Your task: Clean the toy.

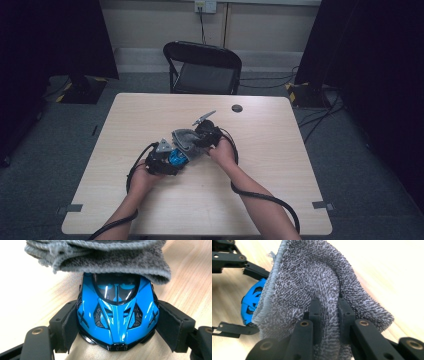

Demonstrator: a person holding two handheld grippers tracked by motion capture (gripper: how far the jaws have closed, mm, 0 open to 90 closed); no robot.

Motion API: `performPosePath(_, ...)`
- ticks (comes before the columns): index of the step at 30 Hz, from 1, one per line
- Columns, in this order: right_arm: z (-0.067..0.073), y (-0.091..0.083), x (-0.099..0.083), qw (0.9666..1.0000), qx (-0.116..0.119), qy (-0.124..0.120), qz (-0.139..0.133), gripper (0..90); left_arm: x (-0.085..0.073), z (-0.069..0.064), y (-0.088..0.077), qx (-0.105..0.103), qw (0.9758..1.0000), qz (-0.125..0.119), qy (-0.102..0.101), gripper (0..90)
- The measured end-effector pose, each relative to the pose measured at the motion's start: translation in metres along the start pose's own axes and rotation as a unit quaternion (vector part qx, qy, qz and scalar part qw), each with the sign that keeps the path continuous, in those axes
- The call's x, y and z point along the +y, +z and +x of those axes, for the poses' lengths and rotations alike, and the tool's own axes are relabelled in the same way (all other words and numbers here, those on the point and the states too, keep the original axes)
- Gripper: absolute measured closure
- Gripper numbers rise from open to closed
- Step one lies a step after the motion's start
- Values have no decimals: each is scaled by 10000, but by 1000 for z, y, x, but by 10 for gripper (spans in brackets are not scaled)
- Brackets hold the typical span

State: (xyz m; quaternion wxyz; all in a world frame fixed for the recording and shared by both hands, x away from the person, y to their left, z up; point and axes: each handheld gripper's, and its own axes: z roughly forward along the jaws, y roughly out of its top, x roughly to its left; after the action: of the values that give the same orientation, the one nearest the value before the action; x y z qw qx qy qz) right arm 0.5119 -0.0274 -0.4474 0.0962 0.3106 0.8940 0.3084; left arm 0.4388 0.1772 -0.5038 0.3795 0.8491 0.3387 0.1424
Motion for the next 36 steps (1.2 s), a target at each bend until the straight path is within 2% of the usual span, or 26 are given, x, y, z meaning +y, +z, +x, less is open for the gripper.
performPosePath(5, -7, -1, -1, 9999, 0, 139, -68, 772, 0, 0, 0, -4, 10000, -1, -4, 240)
performPosePath(13, -14, -3, -3, 9997, -77, 177, -114, 774, 0, 0, 0, -4, 10000, -3, -4, 240)
performPosePath(20, -25, -6, -7, 9988, -135, 449, -164, 775, 0, 0, 0, -4, 10000, -4, 0, 240)
performPosePath(24, -26, -6, -7, 9988, -258, 414, -108, 775, 0, 0, 0, -4, 10000, -3, 0, 240)
performPosePath(29, -33, -7, -10, 9980, -150, 605, -142, 775, 0, 0, 0, -2, 10000, -2, 1, 240)
performPosePath(36, -35, -6, -11, 9978, -165, 617, -151, 775, 0, 0, 0, -4, 10000, -3, 0, 240)
